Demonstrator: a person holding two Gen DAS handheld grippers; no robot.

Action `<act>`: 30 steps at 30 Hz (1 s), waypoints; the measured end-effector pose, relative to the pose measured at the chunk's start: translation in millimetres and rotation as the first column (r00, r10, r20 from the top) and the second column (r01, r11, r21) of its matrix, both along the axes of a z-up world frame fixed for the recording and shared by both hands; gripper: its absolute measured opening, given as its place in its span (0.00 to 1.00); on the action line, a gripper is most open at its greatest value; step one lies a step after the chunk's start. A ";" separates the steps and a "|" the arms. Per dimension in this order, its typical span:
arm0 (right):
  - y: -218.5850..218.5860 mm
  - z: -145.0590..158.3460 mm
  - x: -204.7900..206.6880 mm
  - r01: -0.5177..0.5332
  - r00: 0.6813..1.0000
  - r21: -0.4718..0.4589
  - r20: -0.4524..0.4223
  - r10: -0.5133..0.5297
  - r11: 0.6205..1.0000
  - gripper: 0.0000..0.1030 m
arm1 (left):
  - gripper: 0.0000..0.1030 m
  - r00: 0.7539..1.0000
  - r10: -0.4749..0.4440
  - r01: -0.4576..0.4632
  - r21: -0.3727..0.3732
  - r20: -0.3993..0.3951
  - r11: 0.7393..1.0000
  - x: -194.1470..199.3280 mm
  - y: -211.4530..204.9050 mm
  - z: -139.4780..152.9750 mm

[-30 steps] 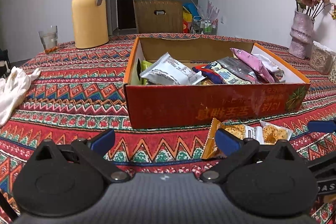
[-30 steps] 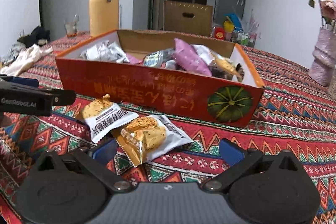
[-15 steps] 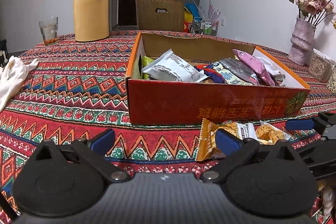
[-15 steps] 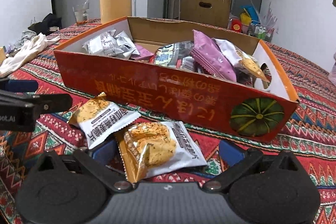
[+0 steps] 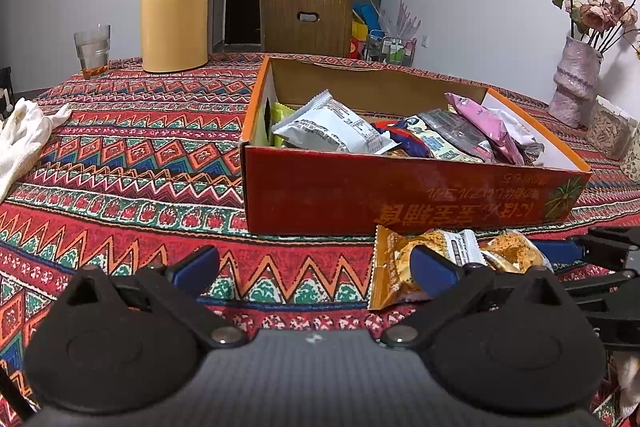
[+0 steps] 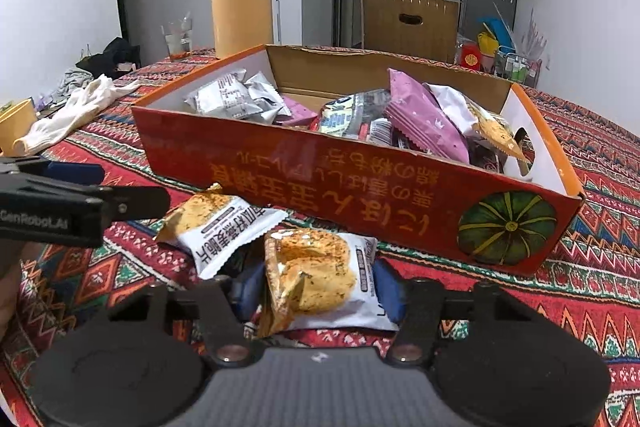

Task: Organize snacks
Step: 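Grasp a golden cookie packet with the right gripper while the left gripper grasps another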

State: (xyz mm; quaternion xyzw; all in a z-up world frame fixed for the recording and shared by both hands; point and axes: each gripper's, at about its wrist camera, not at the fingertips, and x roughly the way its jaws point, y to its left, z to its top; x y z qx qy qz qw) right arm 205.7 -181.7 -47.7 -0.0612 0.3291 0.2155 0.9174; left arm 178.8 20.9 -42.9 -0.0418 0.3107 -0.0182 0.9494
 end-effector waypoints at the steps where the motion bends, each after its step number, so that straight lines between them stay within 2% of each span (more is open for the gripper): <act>1: -0.8 0.4 -2.4 0.005 1.000 0.002 0.004 -0.005 1.000 0.48 | 1.00 1.000 0.001 -0.001 0.000 -0.001 1.000 0.0 0.1 0.0; 10: -21.8 4.9 -25.6 0.111 0.992 0.041 0.064 -0.113 0.993 0.46 | 1.00 1.000 0.006 -0.006 0.001 -0.018 1.000 1.9 0.1 -0.9; 16: -47.0 8.3 -36.0 0.194 0.976 0.082 0.089 -0.201 0.978 0.46 | 1.00 0.999 -0.008 0.009 0.030 -0.037 1.000 5.1 -6.5 5.1; 21: -64.8 9.6 -41.3 0.273 0.952 0.116 0.112 -0.286 0.955 0.46 | 1.00 0.997 -0.030 0.033 0.037 -0.065 0.999 10.8 -22.2 12.0; 30: -82.2 9.9 -48.7 0.319 0.931 0.196 0.119 -0.345 0.927 0.46 | 1.00 0.987 -0.069 0.074 0.032 -0.145 0.997 31.3 -58.4 7.8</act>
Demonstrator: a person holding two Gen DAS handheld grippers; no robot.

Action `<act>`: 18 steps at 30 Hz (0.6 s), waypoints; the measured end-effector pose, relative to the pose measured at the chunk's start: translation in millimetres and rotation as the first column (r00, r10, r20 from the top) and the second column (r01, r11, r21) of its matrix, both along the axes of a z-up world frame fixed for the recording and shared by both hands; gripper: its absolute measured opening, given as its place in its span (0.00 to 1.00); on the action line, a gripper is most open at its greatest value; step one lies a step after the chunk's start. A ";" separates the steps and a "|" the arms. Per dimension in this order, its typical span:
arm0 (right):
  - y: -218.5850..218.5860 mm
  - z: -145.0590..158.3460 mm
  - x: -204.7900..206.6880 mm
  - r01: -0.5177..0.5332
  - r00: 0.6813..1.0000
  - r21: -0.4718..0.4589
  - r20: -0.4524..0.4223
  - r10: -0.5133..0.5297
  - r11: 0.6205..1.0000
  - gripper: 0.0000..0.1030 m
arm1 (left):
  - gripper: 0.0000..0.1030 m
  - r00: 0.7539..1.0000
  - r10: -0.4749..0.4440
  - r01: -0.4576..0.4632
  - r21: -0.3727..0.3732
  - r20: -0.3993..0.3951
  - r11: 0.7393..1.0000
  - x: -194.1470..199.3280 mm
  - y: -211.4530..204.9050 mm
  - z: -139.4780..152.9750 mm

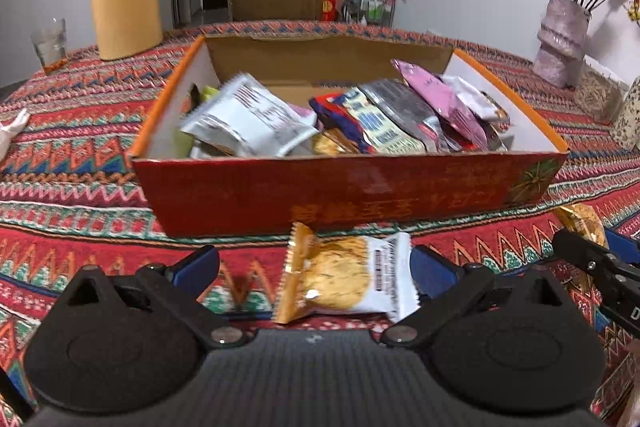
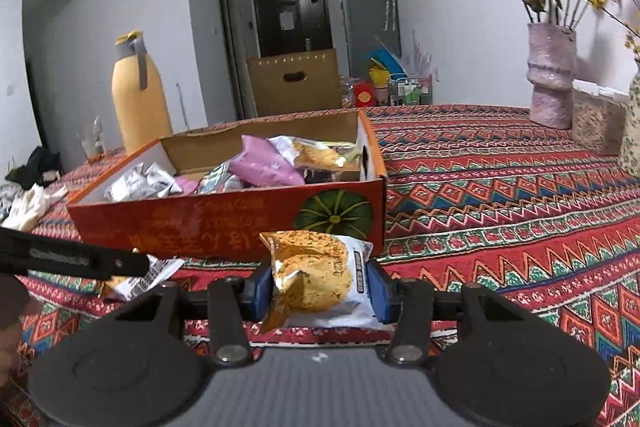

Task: Organize snacks
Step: 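Grasp a golden cookie packet with the right gripper while the left gripper grasps another, then carry both cookie packets over the box and open both grippers to drop them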

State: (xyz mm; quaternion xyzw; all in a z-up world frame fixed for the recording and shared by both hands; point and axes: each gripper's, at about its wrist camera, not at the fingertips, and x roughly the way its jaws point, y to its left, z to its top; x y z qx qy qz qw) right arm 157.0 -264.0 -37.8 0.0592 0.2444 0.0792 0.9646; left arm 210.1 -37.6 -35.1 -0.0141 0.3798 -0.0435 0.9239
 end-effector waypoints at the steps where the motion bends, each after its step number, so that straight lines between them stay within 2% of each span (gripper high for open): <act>1: -0.3 -0.3 -0.2 0.000 1.000 0.004 0.000 0.000 1.000 0.46 | 1.00 1.000 0.000 0.000 0.003 -0.010 1.000 1.6 -2.6 -2.0; 7: -5.5 -5.2 -1.8 0.002 1.000 0.030 -0.007 -0.002 1.000 0.46 | 1.00 0.998 0.040 -0.039 0.033 -0.054 0.999 11.3 -11.6 -13.5; 13: -6.6 -8.3 -3.0 0.002 1.000 0.044 -0.010 -0.001 0.999 0.46 | 0.99 0.998 0.039 -0.036 0.050 -0.051 0.998 10.8 -16.7 -15.5; 15: -6.3 -8.9 -3.4 0.000 1.000 0.047 -0.010 0.000 0.999 0.46 | 0.90 0.998 0.024 -0.021 0.047 -0.053 0.999 9.2 -19.4 -16.0; 18: -5.5 -8.6 -4.6 -0.003 1.000 0.049 -0.011 0.003 0.999 0.46 | 0.83 0.999 0.021 -0.018 0.048 -0.044 0.999 6.8 -20.6 -15.6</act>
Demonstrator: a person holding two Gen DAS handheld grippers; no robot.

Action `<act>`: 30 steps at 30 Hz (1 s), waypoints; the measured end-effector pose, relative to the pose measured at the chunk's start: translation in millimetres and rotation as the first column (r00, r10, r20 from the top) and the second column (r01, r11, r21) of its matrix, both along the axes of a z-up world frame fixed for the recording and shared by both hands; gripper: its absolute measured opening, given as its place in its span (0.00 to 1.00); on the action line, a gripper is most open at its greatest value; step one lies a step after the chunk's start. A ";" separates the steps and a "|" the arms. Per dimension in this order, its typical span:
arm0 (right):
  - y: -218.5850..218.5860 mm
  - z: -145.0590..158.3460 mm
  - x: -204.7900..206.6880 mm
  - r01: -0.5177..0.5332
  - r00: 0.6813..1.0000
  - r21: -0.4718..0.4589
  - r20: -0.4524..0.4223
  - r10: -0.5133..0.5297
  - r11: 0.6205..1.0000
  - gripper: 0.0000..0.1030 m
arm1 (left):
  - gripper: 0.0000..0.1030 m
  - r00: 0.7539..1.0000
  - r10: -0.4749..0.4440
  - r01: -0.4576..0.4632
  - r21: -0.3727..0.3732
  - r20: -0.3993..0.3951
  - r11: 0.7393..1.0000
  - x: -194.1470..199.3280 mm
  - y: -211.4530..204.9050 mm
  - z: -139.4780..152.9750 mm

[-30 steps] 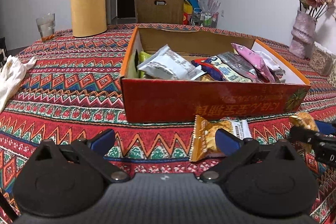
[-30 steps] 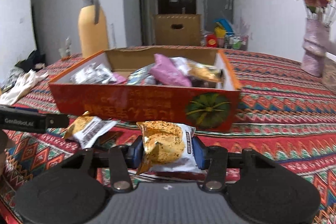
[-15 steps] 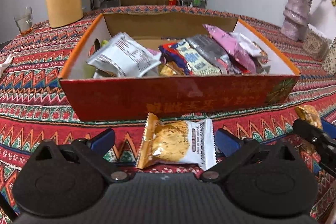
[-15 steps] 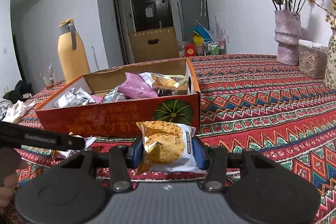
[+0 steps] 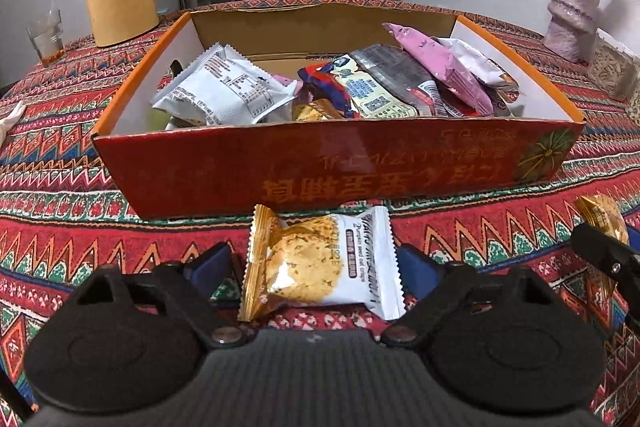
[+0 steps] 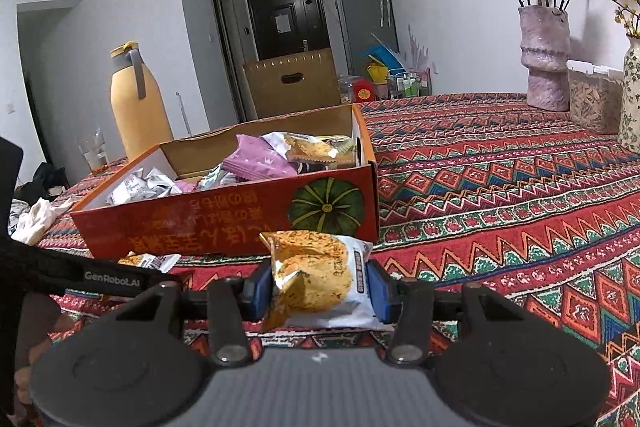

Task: Organize snacks
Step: 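Carry both cookie packets over the box and open both grippers to drop them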

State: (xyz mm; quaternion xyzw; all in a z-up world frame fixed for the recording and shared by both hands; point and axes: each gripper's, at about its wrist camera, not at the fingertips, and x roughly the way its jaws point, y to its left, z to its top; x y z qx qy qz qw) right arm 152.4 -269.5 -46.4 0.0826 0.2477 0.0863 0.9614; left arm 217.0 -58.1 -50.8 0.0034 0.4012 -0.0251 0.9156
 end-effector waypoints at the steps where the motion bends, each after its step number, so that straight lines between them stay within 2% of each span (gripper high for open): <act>1: 0.4 0.1 -0.3 -0.001 1.000 0.000 0.000 0.001 1.000 0.46 | 0.79 1.000 -0.002 0.002 -0.001 0.005 1.000 -0.9 0.0 0.8; 2: 0.8 0.3 -0.3 -0.002 1.000 0.000 0.000 0.002 1.000 0.46 | 0.73 1.000 -0.006 0.006 -0.004 0.008 1.000 -1.5 0.3 1.9; 5: 2.5 0.8 -1.1 -0.005 1.000 -0.001 0.001 0.005 1.000 0.46 | 0.67 1.000 -0.016 0.016 -0.023 0.014 1.000 -4.7 1.8 4.2; 12: 8.8 3.4 -4.4 -0.017 1.000 -0.008 0.004 0.017 1.000 0.46 | 0.63 0.999 -0.028 0.028 -0.020 0.025 0.999 -12.4 2.0 6.2; 22: 16.5 12.6 -10.5 -0.029 0.999 -0.023 0.024 0.030 0.999 0.46 | 0.63 0.998 -0.027 0.029 -0.032 0.059 0.999 -24.6 8.0 17.2; 30: 23.4 29.7 -8.4 -0.037 0.997 -0.037 0.073 0.039 0.999 0.47 | 0.63 0.989 -0.015 0.022 -0.046 0.146 0.999 -35.0 16.3 43.9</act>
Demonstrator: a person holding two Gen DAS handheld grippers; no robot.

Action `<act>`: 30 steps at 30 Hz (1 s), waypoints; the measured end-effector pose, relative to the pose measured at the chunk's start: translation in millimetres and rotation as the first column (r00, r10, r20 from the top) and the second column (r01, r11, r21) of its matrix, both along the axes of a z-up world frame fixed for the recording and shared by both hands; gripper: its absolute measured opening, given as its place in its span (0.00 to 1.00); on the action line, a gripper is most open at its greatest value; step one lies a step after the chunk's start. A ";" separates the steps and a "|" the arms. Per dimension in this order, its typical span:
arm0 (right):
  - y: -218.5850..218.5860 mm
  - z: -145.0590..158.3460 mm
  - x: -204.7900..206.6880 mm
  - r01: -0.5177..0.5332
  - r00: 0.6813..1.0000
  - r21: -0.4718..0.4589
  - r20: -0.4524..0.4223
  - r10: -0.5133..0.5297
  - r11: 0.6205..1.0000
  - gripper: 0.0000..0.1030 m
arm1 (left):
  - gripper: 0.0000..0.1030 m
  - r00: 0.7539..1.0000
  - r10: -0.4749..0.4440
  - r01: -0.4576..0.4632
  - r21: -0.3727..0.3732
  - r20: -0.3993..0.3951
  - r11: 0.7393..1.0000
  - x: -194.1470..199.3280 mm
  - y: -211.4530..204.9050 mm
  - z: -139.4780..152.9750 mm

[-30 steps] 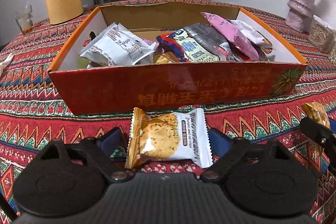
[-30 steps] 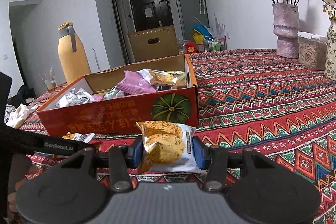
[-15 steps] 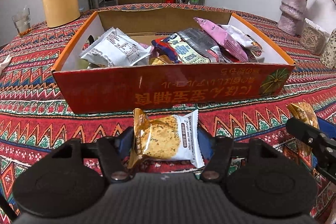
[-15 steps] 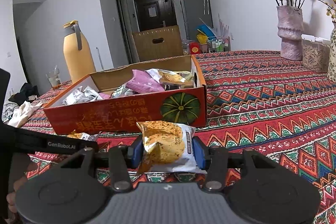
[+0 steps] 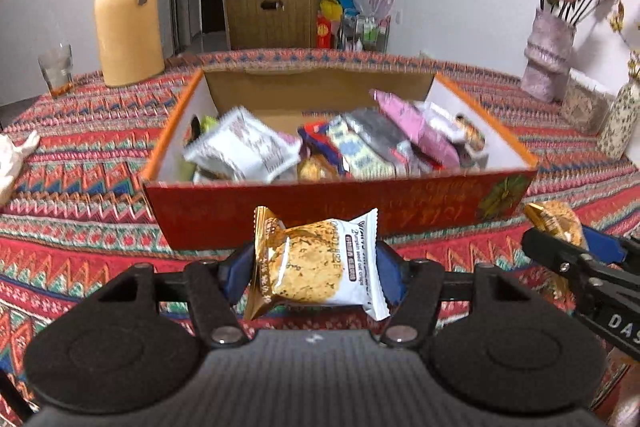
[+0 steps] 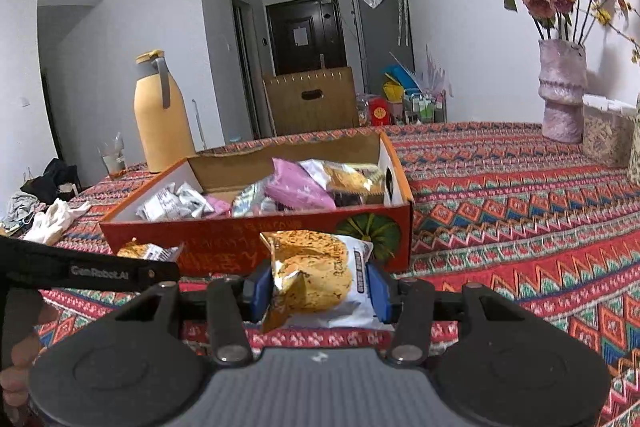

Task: Organize snacks
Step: 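Carry both cookie packets over the box and open both grippers to drop them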

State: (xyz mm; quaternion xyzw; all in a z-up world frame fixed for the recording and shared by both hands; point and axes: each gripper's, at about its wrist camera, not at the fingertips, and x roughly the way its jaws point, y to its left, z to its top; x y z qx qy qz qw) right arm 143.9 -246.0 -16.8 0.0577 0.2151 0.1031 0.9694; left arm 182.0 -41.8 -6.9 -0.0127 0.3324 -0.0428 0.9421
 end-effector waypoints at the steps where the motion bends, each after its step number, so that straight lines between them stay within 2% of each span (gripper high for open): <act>1: 1.0 2.7 1.6 -0.001 1.000 -0.001 0.006 0.001 1.000 0.47 | 0.63 1.000 0.003 -0.003 -0.003 0.011 1.000 0.3 0.7 4.2; 15: 22.6 35.6 53.5 -0.009 0.995 -0.020 0.094 0.011 1.000 0.47 | 0.63 0.989 0.066 -0.062 -0.033 0.133 0.998 34.8 11.2 46.0; 23: 31.7 44.1 98.1 0.000 0.993 -0.029 0.117 0.004 1.000 0.47 | 0.63 0.984 0.106 -0.102 -0.036 0.140 0.994 69.0 14.2 45.4; 30: 36.4 35.9 136.3 0.012 0.994 -0.017 0.108 -0.010 1.000 0.47 | 0.63 0.979 0.139 -0.135 -0.034 0.147 0.990 98.8 14.3 34.2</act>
